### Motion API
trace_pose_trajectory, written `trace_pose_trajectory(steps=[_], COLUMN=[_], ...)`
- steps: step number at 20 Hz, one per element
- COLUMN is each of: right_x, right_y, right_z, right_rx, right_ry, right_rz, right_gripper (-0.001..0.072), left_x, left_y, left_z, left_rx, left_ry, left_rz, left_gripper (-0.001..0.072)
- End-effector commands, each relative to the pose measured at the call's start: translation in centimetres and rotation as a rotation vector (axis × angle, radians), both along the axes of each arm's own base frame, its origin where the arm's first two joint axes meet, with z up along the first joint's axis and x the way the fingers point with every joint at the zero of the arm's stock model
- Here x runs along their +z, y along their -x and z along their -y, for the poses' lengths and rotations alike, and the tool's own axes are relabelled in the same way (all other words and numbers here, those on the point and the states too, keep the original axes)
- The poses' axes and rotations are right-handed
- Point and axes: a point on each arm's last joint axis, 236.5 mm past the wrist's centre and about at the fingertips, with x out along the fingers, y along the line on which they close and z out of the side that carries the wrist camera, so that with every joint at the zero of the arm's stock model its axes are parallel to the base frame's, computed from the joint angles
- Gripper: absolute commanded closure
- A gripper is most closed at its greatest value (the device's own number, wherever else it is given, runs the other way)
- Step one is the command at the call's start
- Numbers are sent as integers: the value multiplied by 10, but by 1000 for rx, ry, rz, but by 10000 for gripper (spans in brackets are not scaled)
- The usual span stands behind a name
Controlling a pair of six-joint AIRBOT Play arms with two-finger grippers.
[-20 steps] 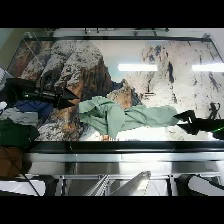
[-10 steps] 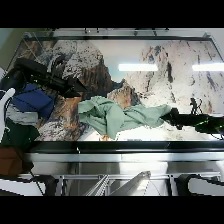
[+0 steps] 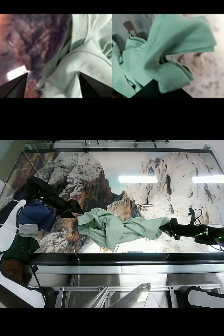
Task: Fold the shirts.
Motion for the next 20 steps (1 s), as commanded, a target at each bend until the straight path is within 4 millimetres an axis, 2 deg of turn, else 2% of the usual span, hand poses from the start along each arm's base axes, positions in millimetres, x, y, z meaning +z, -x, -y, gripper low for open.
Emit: trace_pose_trajectory(steps=[1, 2, 3, 4, 5, 6, 7, 8, 9, 10, 11, 12, 13, 14, 15, 16, 17, 18, 19, 20], right_x=[1, 2, 5, 19, 48, 92, 155, 223, 303, 383, 456, 506, 533, 549, 552, 551, 549, 543, 529, 503], right_y=[0, 0, 0, -3, -10, -17, -23, -19, -2, 35, 92, 142, 169, 177, 166, 146, 128, 111, 94, 70], right_z=[-1, -1, -3, -10, -19, -26, -27, -20, -5, 12, 30, 37, 27, 5, -13, -21, -15, 1, 18, 33], right_rx=[3, 3, 4, 17, 29, 35, 22, 6, -17, -22, -31, -36, -28, -22, -39, -98, -174, -259, -314, -331], right_ry=[-5, -6, -18, -64, -146, -253, -381, -496, -617, -704, -772, -765, -661, -463, -226, 16, 211, 347, 402, 397], right_rz=[3, 3, 8, 51, 143, 277, 458, 648, 886, 1190, 1507, 1727, 1833, 1864, 1839, 1774, 1715, 1644, 1557, 1431], right_gripper=[688, 688, 688, 689, 690, 690, 690, 690, 690, 689, 689, 688, 688, 688, 688, 689, 689, 689, 689, 689], left_x=[19, 25, 32, 41, 60, 91, 141, 208, 280, 322, 372, 417, 458, 497, 527, 549, 555, 548, 532, 506], left_y=[2, 8, 18, 25, 29, 30, 34, 46, 66, 89, 114, 139, 162, 182, 197, 207, 206, 191, 173, 152], left_z=[48, 57, 64, 68, 72, 79, 88, 94, 95, 90, 86, 82, 77, 69, 60, 49, 36, 16, -3, -21], left_rx=[-19, -56, -118, -145, -161, -173, -186, -237, -290, -353, -392, -402, -387, -333, -272, -206, -150, -48, 43, 115], left_ry=[212, 231, 243, 254, 284, 351, 469, 638, 809, 785, 763, 707, 652, 577, 500, 394, 285, 197, 174, 200], left_rz=[-21, -17, -8, -10, 8, 56, 134, 266, 423, 592, 795, 988, 1169, 1353, 1499, 1621, 1676, 1646, 1568, 1464], left_gripper=[129, 516, 687, 688, 688, 688, 688, 688, 688, 687, 687, 687, 687, 686, 686, 686, 685, 685, 685, 685])
